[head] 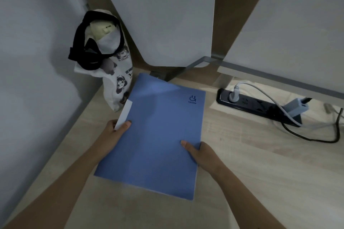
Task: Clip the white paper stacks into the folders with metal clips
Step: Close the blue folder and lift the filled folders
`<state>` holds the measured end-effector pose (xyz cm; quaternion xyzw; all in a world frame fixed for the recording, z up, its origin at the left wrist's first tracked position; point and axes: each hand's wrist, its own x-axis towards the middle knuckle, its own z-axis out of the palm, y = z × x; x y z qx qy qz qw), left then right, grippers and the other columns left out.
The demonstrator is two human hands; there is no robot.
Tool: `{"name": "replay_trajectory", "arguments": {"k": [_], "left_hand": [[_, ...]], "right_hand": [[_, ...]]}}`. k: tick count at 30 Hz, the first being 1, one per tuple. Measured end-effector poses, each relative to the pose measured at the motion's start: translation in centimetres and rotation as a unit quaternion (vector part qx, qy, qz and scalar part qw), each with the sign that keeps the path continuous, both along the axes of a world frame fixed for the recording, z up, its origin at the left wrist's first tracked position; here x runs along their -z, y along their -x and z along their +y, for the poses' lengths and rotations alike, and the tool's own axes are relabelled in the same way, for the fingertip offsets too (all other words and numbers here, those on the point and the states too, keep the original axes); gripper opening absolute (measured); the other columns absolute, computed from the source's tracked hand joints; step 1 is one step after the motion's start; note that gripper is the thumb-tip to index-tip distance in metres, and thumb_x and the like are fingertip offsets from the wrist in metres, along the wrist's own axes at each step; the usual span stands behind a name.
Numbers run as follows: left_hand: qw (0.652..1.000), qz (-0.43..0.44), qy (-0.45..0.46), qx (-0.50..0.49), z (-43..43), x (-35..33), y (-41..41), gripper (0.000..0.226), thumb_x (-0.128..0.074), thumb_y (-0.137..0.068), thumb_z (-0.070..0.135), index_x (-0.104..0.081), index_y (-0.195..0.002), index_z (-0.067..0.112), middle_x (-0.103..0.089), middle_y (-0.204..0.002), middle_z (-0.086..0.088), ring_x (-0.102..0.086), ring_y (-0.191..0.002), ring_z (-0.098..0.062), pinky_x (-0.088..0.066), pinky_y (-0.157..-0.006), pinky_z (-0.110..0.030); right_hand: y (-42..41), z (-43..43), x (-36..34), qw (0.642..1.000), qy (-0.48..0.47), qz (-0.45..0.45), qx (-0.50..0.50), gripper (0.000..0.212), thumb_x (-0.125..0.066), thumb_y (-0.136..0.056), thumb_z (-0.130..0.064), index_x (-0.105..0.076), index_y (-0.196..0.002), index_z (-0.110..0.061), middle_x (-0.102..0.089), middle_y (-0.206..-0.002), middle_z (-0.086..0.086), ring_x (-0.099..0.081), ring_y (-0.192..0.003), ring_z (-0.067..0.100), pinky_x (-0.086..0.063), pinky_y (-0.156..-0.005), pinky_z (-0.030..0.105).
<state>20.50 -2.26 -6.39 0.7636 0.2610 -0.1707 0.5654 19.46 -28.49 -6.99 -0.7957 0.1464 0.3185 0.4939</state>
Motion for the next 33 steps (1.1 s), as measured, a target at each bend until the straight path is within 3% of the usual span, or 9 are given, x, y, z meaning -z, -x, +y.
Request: {"name": "replay_trajectory", "arguments": {"k": [7, 11, 15, 18, 21, 23, 25, 28, 33], "left_hand": [[1.0, -0.009, -0.005, 0.015, 0.0, 0.9, -0.8, 0.056, -0.056, -0.087, 0.042, -0.044, -0.128, 0.005, -0.058, -0.121, -0.011, -0.062, -0.094, -0.022, -0.05, -0.071, -0.026], [0.986, -0.01, -0.153, 0.058, 0.8, 0.5, -0.9, 0.085, -0.053, -0.063, 0.072, -0.055, -0.123, 0.012, -0.047, -0.133, -0.013, -0.042, -0.124, -0.027, -0.038, -0.103, -0.039], [0.993, -0.043, -0.049, 0.102, 1.3, -1.0, 1.1, 0.091, -0.073, -0.051, 0.071, -0.041, -0.13, 0.04, -0.041, -0.142, 0.004, -0.045, -0.127, -0.017, -0.041, -0.106, -0.044], [0.961, -0.011, -0.119, 0.249, 1.1, -1.5, 3.7, 0.121, -0.08, -0.057, 0.05, 0.0, -0.146, 0.035, -0.013, -0.15, 0.015, -0.019, -0.14, -0.011, -0.026, -0.114, -0.037], [0.897, -0.018, -0.233, 0.375, 1.7, -1.0, 5.4, 0.139, -0.081, -0.05, 0.054, 0.024, -0.14, 0.039, 0.001, -0.15, 0.015, -0.022, -0.137, -0.015, -0.04, -0.1, -0.036], [0.849, -0.05, -0.316, 0.421, 2.5, -0.1, 5.9, 0.141, -0.078, -0.054, 0.054, 0.037, -0.134, 0.038, 0.006, -0.154, 0.0, -0.034, -0.13, -0.025, -0.044, -0.081, -0.03], [0.808, -0.142, -0.372, 0.433, 3.1, 1.0, 6.1, 0.141, -0.078, -0.056, 0.049, 0.043, -0.128, 0.042, -0.013, -0.151, -0.021, -0.048, -0.117, -0.037, -0.041, -0.067, -0.03], [0.778, -0.196, -0.396, 0.447, 3.3, 1.2, 6.1, 0.14, -0.082, -0.051, 0.044, 0.023, -0.141, 0.031, -0.049, -0.123, -0.03, -0.061, -0.086, -0.039, -0.04, -0.053, -0.026], [0.769, -0.207, -0.409, 0.446, 3.8, 1.6, 5.7, 0.134, -0.083, -0.051, 0.045, 0.017, -0.14, 0.032, -0.057, -0.102, -0.023, -0.058, -0.072, -0.03, -0.04, -0.048, -0.027]], "right_hand": [[-1.1, -0.7, -0.4, 0.975, 0.189, -0.006, -0.116, 0.069, -0.039, -0.077, -0.073, -0.053, -0.098, -0.009, -0.06, -0.094, 0.002, -0.059, -0.086, 0.022, -0.048, -0.075, 0.031], [-0.9, -0.8, -1.6, 0.939, 0.3, -0.05, -0.163, 0.061, -0.03, -0.082, -0.071, -0.043, -0.093, -0.012, -0.061, -0.095, 0.006, -0.058, -0.082, 0.025, -0.048, -0.073, 0.036], [1.6, -1.5, -3.0, 0.965, 0.202, -0.144, -0.085, 0.072, -0.047, -0.083, -0.059, -0.026, -0.136, -0.016, -0.041, -0.137, 0.008, -0.049, -0.12, 0.027, -0.045, -0.089, 0.039], [5.5, -1.2, -3.3, 0.966, 0.114, -0.159, -0.171, 0.105, -0.053, -0.072, -0.068, 0.011, -0.147, -0.029, -0.001, -0.156, -0.005, -0.018, -0.143, 0.018, -0.034, -0.106, 0.034], [8.4, -0.5, -1.6, 0.94, 0.167, -0.159, -0.25, 0.116, -0.033, -0.056, -0.084, 0.036, -0.132, -0.03, 0.034, -0.148, -0.005, -0.001, -0.146, 0.018, -0.025, -0.112, 0.031], [9.3, -0.1, -0.6, 0.929, 0.202, -0.18, -0.253, 0.111, -0.035, -0.064, -0.08, 0.04, -0.127, -0.026, 0.041, -0.141, -0.003, -0.002, -0.146, 0.019, -0.027, -0.111, 0.027], [9.7, 0.1, 0.2, 0.925, 0.217, -0.203, -0.238, 0.105, -0.044, -0.076, -0.068, 0.036, -0.129, -0.026, 0.041, -0.14, -0.002, -0.007, -0.146, 0.021, -0.033, -0.107, 0.026], [9.9, 0.3, 1.1, 0.927, 0.221, -0.223, -0.204, 0.103, -0.049, -0.085, -0.055, 0.037, -0.134, -0.028, 0.037, -0.142, -0.002, -0.017, -0.144, 0.023, -0.043, -0.099, 0.027], [10.3, 0.8, 2.3, 0.912, 0.233, -0.286, -0.179, 0.101, -0.062, -0.078, -0.053, 0.017, -0.138, -0.035, 0.012, -0.15, 0.006, -0.044, -0.131, 0.032, -0.055, -0.08, 0.033]]}}
